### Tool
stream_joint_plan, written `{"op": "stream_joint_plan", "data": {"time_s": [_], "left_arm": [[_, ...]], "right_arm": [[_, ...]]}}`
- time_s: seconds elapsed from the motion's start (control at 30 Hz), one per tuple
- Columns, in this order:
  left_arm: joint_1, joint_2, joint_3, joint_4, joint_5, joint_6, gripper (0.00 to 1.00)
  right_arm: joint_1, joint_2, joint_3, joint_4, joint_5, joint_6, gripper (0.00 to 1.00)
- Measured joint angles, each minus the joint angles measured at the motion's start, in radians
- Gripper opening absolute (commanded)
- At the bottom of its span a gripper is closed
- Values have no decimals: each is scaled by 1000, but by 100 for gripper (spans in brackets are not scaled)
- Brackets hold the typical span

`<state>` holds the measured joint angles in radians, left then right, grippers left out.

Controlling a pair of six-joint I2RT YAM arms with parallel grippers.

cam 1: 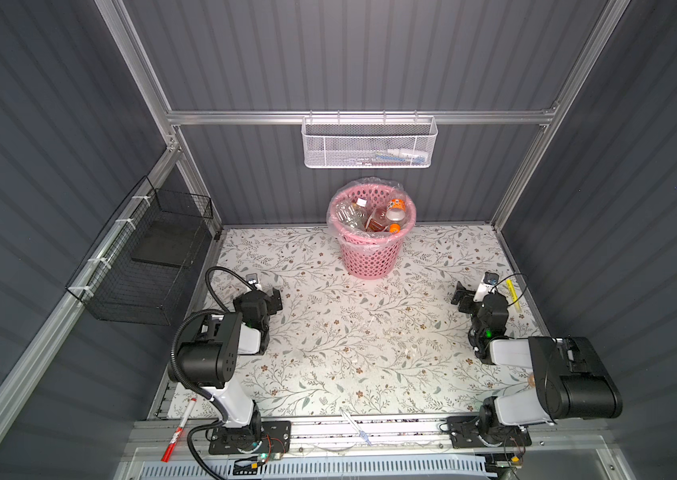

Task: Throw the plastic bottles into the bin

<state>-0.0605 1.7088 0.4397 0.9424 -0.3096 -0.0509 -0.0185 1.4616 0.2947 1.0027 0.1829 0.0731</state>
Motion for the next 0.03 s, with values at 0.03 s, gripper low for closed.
{"op": "stream_joint_plan", "data": {"time_s": [0.03], "left_arm": [[0,0,0,0,0,0,100]], "right_arm": [[0,0,0,0,0,0,99]]}}
